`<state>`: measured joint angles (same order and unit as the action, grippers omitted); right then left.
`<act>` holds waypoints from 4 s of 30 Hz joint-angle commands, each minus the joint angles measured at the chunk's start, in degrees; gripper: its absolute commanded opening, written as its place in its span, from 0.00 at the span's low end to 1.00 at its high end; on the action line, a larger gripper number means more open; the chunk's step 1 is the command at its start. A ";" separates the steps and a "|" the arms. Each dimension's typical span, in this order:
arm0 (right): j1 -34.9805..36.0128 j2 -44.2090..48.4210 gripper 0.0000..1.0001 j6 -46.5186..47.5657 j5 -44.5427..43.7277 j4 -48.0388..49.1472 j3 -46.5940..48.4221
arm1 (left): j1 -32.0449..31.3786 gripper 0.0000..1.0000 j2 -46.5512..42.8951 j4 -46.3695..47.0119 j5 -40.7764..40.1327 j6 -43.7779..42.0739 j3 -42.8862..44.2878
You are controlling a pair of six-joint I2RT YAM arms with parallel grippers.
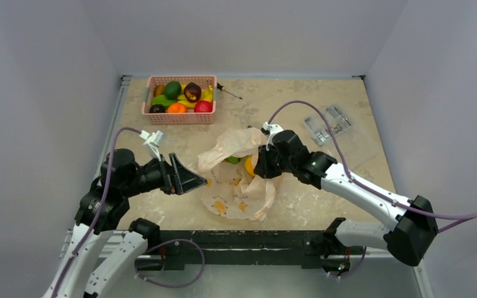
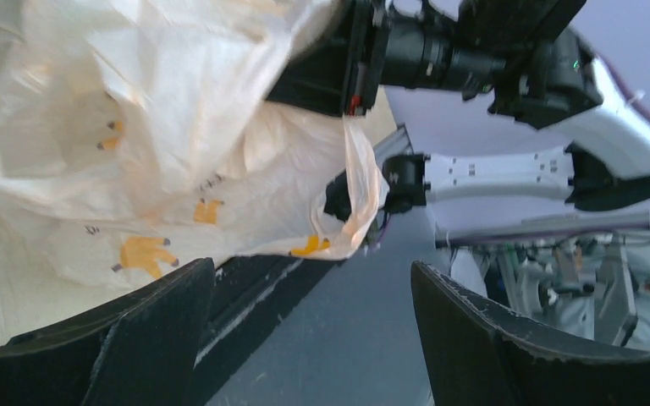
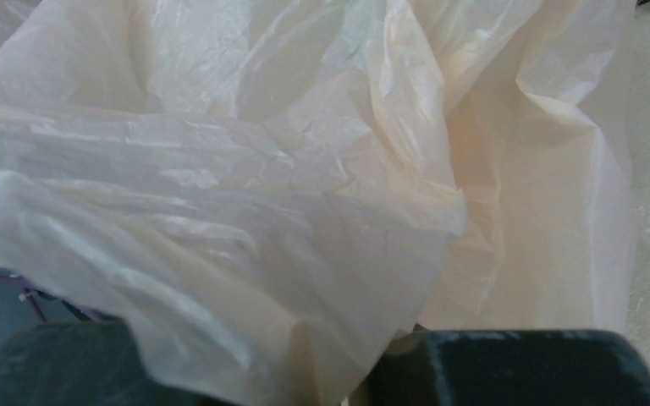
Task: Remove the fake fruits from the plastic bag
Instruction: Adjust the plastic bag at the center of the board, then take out the fake fruit from the plastic bag.
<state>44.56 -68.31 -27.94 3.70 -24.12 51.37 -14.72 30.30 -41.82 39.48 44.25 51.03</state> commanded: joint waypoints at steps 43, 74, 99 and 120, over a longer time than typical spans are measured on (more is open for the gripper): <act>4.23 14.28 0.00 -12.95 -12.64 0.21 -18.50 | -49.59 0.58 48.77 26.97 -60.92 12.62 4.40; 4.23 17.36 0.00 -10.82 -12.27 -0.77 -17.28 | -44.00 0.69 72.16 32.93 -66.46 26.27 13.83; 4.23 16.67 0.00 -11.34 -13.70 2.29 -18.66 | -42.14 0.36 62.78 38.92 -58.52 10.79 6.06; 4.14 17.41 0.00 -13.44 -17.94 4.46 -19.97 | -37.16 0.24 46.90 43.83 -30.98 8.82 1.01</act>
<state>48.64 -52.58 -39.68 -9.65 -20.14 31.51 -53.39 77.56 -6.04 -4.95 51.62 52.12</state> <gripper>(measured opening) 0.005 0.582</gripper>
